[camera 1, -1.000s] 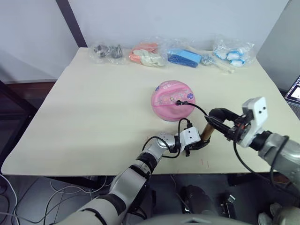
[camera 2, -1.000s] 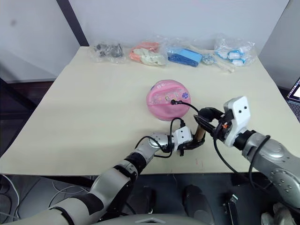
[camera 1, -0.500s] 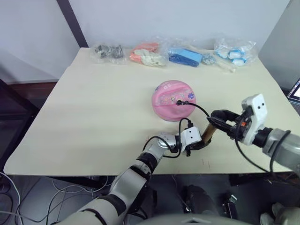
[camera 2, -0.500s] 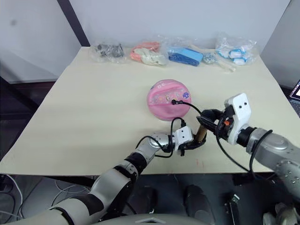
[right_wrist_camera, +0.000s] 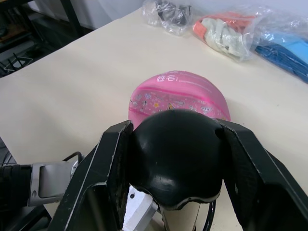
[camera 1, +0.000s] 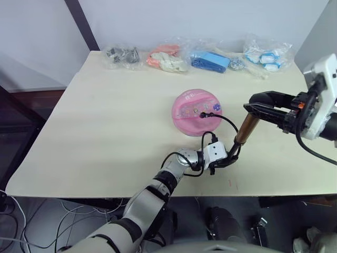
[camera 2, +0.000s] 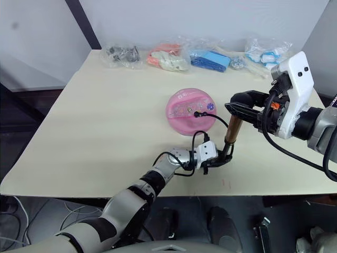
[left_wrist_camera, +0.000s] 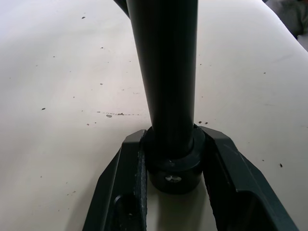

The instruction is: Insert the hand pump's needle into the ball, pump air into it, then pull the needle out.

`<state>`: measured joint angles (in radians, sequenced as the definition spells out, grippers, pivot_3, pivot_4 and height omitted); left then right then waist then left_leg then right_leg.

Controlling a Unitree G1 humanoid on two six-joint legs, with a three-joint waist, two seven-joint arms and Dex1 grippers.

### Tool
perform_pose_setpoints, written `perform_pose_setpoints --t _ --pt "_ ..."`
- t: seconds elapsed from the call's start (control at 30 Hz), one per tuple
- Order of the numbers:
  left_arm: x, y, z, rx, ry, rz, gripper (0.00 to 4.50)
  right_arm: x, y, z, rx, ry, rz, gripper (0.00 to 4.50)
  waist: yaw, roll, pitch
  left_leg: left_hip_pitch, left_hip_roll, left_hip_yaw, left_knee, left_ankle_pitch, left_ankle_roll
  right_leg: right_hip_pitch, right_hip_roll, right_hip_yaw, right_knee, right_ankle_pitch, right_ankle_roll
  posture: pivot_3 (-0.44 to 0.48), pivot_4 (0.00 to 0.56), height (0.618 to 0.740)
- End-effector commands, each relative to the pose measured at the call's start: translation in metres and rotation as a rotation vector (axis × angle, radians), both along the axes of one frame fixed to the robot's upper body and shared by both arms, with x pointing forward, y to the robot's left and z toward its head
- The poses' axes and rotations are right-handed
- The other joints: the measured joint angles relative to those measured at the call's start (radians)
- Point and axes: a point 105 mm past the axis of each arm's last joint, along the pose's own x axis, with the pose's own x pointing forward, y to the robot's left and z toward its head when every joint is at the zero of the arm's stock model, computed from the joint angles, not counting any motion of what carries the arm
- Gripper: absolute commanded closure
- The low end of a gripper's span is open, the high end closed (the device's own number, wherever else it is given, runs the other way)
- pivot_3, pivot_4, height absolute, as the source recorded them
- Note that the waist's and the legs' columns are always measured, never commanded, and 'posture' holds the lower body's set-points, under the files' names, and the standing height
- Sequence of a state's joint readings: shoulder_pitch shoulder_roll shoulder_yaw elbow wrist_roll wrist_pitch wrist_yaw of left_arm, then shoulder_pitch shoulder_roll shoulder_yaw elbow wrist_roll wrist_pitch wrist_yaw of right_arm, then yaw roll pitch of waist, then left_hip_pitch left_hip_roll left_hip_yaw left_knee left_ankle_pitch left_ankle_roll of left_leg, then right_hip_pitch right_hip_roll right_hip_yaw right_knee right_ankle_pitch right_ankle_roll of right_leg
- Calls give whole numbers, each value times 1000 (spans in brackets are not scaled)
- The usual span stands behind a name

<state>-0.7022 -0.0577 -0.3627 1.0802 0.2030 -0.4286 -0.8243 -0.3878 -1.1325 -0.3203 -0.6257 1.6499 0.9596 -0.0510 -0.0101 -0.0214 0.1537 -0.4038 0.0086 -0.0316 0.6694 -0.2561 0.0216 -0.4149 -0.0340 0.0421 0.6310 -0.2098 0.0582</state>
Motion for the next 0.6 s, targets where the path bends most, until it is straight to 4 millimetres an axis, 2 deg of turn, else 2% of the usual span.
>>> perform_pose_setpoints --t 0.03,0.07,0.13,0.2,0.37,0.5,0.6 --pt "-10 15 -27 94 68 -2 3405 15 -10 -28 -20 -24 -126 2421 -1 0 -1 2 0 0 0 0 1 2 0 0 -1 0 1 0 150 740" --pt "-10 15 -27 94 69 -1 3405 16 -11 -46 -45 9 -139 2421 -1 0 -1 2 0 0 0 0 1 2 0 0 -1 0 1 0 150 740" --pt "-9 16 -27 90 73 3 3405 18 -11 -70 -63 52 -151 2421 -1 -10 -8 5 0 0 -1 -1 1 4 2 -1 -1 0 1 0 150 740" --pt "-9 16 -26 89 73 5 3405 20 -10 -93 -58 95 -160 2421 -1 -11 -10 5 3 -2 -1 -1 1 5 3 -2 -1 -2 -1 0 150 740" --pt "-8 16 -25 88 69 7 3405 17 -3 -129 -69 149 -152 2421 -4 -10 -13 9 3 -2 -1 -1 1 6 3 0 -1 -3 -3 0 150 740" --pt "-7 17 -25 87 68 10 3405 8 4 -171 -111 232 -151 2421 -4 -11 -16 9 3 -2 -1 -1 1 6 4 -1 -1 -3 -3 0 150 740" --pt "-8 16 -24 85 69 8 3405 3 9 -186 -113 254 -151 2421 -4 -13 -20 10 3 -3 -2 -1 1 6 4 0 -1 -3 -3 0 150 740"
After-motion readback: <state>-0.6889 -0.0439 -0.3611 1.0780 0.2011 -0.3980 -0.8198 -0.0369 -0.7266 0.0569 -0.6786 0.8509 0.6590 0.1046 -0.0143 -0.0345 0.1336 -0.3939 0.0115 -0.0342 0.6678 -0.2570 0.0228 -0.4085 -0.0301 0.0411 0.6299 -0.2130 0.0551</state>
